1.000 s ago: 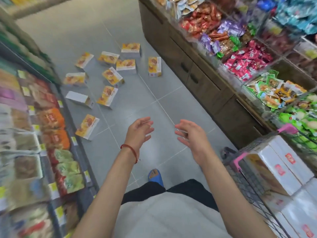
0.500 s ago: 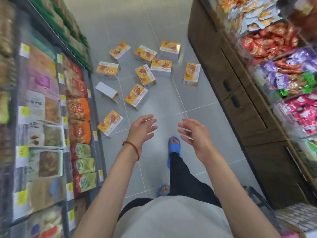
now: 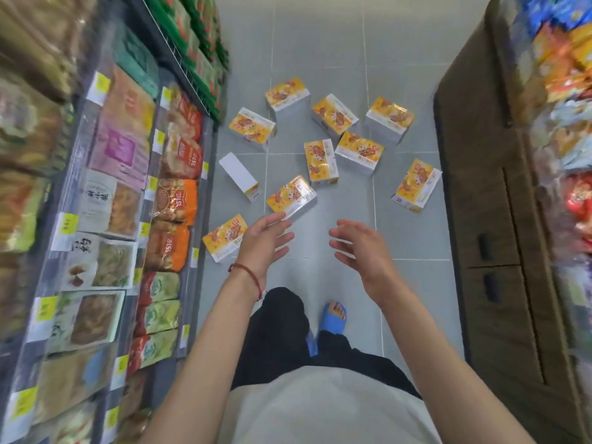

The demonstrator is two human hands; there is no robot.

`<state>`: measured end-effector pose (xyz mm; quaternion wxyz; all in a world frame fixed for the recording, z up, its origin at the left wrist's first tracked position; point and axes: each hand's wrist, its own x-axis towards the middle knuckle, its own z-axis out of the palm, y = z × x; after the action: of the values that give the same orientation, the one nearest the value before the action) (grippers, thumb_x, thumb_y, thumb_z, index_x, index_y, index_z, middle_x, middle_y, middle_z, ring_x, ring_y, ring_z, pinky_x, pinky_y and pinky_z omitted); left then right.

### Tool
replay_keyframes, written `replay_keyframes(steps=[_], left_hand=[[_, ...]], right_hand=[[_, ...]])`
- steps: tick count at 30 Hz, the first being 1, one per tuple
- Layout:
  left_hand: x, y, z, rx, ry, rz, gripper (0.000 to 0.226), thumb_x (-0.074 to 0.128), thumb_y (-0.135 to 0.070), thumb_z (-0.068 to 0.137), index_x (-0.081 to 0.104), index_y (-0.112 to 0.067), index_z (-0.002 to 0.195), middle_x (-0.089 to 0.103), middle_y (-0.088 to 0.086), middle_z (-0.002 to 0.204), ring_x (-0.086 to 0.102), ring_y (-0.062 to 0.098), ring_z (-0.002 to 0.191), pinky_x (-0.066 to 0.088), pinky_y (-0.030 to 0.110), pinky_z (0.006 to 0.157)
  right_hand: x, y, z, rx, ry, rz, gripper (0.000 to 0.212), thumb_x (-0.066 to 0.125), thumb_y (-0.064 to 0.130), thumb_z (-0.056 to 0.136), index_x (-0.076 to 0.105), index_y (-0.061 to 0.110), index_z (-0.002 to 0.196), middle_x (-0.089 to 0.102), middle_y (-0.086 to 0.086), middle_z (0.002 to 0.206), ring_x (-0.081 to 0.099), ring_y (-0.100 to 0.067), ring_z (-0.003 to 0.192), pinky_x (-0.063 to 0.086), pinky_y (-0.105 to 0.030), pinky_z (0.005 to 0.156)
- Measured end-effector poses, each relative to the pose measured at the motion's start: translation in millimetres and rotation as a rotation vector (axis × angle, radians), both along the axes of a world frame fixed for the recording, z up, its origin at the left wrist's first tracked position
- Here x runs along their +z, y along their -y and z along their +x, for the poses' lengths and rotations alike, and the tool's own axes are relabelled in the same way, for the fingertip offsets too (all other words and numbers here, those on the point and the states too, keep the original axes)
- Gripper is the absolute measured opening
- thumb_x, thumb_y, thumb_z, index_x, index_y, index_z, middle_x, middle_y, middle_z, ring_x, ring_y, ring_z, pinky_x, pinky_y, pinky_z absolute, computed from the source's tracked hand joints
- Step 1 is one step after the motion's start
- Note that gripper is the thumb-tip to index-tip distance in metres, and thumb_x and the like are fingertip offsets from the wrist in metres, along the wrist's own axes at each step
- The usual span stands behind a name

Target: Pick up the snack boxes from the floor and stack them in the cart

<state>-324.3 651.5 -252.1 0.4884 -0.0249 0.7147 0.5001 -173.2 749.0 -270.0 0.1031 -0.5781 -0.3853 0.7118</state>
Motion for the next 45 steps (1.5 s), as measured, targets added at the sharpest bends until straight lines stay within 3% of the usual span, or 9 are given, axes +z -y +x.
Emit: replay_keyframes(steps=[8, 13, 19, 24, 28, 35, 37, 41, 45], left_hand=[[-39, -88, -114, 0.058, 0.065, -0.077, 0.02, 0.052, -0.016, 0.103, 0.064, -0.018, 0.118, 0.069, 0.003, 0.119, 0.067, 0.02, 0.105, 0.051, 0.04, 0.104], [-48, -139, -183, 0.099, 0.115, -0.101, 0.012, 0.055, -0.011, 0.101, 0.063, -0.019, 0.106, 0.068, 0.0, 0.1, 0.066, 0.016, 0.091, 0.051, 0.032, 0.088], [-73, -181, -232, 0.157, 0.156, -0.145, 0.019, 0.06, -0.012, 0.099, 0.062, -0.017, 0.117, 0.067, 0.004, 0.108, 0.065, 0.022, 0.103, 0.052, 0.036, 0.096], [-119, -198, -248, 0.297, 0.266, -0.177, 0.01, 0.057, -0.013, 0.1, 0.062, -0.022, 0.102, 0.067, 0.001, 0.105, 0.065, 0.021, 0.103, 0.054, 0.028, 0.076], [-165, -207, -254, 0.463, 0.336, -0.223, 0.016, 0.054, -0.015, 0.102, 0.062, -0.014, 0.115, 0.068, 0.004, 0.112, 0.067, 0.018, 0.092, 0.056, 0.023, 0.055], [-280, -225, -257, 0.567, 0.441, -0.306, 0.015, 0.052, -0.02, 0.103, 0.058, -0.015, 0.116, 0.064, 0.007, 0.119, 0.062, 0.023, 0.105, 0.048, 0.036, 0.097], [-319, -230, -257, 0.587, 0.453, -0.34, 0.014, 0.051, -0.019, 0.103, 0.059, -0.015, 0.115, 0.064, 0.005, 0.114, 0.06, 0.022, 0.105, 0.046, 0.036, 0.099], [-404, -230, -260, 0.598, 0.412, -0.421, 0.013, 0.053, -0.016, 0.102, 0.058, -0.019, 0.091, 0.06, -0.001, 0.088, 0.054, 0.017, 0.083, 0.045, 0.034, 0.091], [-492, -216, -263, 0.576, 0.416, -0.493, 0.021, 0.052, -0.014, 0.099, 0.053, -0.016, 0.078, 0.05, 0.001, 0.077, 0.044, 0.016, 0.068, 0.038, 0.027, 0.065]], right_hand=[[-31, -98, -112, 0.069, 0.139, 0.01, 0.026, 0.057, 0.02, 0.103, 0.065, 0.018, 0.127, 0.074, -0.001, 0.116, 0.07, -0.019, 0.109, 0.056, -0.038, 0.101], [-35, -151, -185, 0.189, 0.184, 0.036, 0.026, 0.052, 0.025, 0.107, 0.062, 0.019, 0.131, 0.069, 0.002, 0.117, 0.066, -0.016, 0.11, 0.054, -0.034, 0.099], [-55, -208, -234, 0.255, 0.216, 0.031, 0.019, 0.054, 0.022, 0.105, 0.064, 0.019, 0.121, 0.069, -0.004, 0.122, 0.065, -0.02, 0.106, 0.05, -0.031, 0.089], [-100, -248, -258, 0.363, 0.269, 0.061, 0.026, 0.055, 0.019, 0.104, 0.065, 0.016, 0.127, 0.07, -0.006, 0.121, 0.066, -0.022, 0.108, 0.052, -0.033, 0.093], [-145, -279, -273, 0.394, 0.3, 0.125, 0.019, 0.056, 0.015, 0.102, 0.067, 0.02, 0.117, 0.073, -0.006, 0.115, 0.068, -0.021, 0.105, 0.053, -0.038, 0.098], [-261, -320, -290, 0.507, 0.39, 0.002, 0.013, 0.061, 0.019, 0.097, 0.069, 0.025, 0.106, 0.072, -0.004, 0.117, 0.068, -0.024, 0.109, 0.052, -0.045, 0.106], [-301, -325, -294, 0.586, 0.412, -0.053, 0.01, 0.062, 0.023, 0.098, 0.068, 0.028, 0.104, 0.07, 0.0, 0.116, 0.065, -0.025, 0.117, 0.05, -0.039, 0.103], [-390, -323, -305, 0.697, 0.452, -0.099, 0.028, 0.064, 0.028, 0.099, 0.065, 0.023, 0.127, 0.067, -0.001, 0.123, 0.063, -0.024, 0.12, 0.048, -0.033, 0.095], [-476, -318, -319, 0.737, 0.483, -0.074, 0.046, 0.061, 0.032, 0.1, 0.054, 0.022, 0.145, 0.06, -0.001, 0.134, 0.057, -0.022, 0.122, 0.045, -0.032, 0.091]])
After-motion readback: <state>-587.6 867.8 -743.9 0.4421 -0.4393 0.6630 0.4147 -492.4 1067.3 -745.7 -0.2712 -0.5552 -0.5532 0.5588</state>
